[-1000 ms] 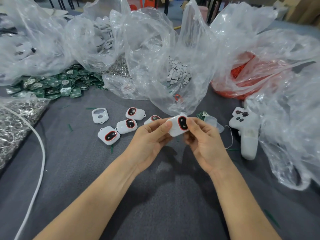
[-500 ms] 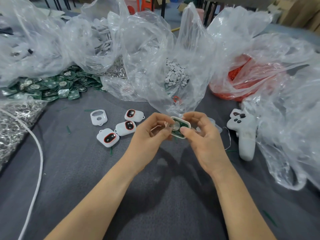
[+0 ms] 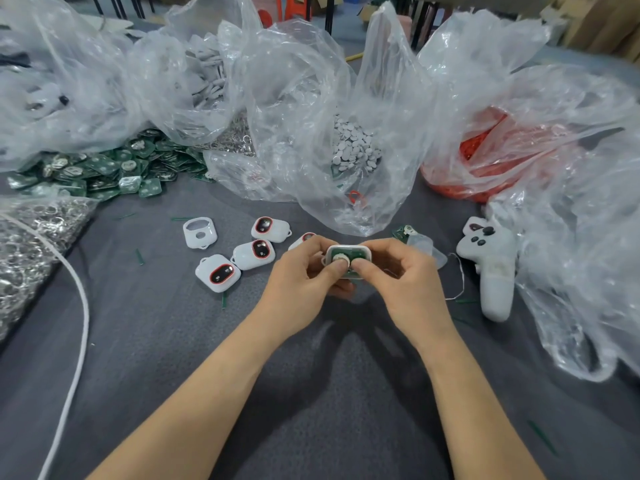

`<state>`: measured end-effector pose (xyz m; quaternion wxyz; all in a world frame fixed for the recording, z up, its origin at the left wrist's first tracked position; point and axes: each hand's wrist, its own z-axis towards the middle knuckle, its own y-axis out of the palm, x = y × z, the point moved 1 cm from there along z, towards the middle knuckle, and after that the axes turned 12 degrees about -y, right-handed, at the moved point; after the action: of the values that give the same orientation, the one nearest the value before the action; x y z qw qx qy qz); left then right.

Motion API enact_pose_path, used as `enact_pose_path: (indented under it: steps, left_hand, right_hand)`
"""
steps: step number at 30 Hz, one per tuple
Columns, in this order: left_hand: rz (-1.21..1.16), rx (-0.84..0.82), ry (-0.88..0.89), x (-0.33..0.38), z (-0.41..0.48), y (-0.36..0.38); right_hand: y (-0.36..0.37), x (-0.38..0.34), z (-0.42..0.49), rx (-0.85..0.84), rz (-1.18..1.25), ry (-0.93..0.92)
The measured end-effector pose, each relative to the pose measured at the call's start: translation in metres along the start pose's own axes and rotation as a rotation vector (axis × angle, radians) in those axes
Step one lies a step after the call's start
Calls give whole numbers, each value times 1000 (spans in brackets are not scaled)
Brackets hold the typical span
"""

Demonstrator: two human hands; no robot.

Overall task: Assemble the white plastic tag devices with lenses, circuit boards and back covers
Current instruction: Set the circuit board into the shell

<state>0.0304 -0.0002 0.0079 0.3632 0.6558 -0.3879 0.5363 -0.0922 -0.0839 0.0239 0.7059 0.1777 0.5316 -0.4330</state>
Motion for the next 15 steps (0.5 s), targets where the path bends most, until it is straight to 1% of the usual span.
enact_pose_path:
  steps: [4, 8, 15]
  left_hand:
    - [19, -15, -7, -2, 1, 2]
    - [17, -17, -29, -5, 2, 2]
    - [-17, -28, -76, -4, 1, 5]
  right_hand:
    - [-1, 3, 0, -3, 5, 50]
    - [-1, 4, 0, -18, -67, 52]
    - [0, 5, -1, 4, -83, 70]
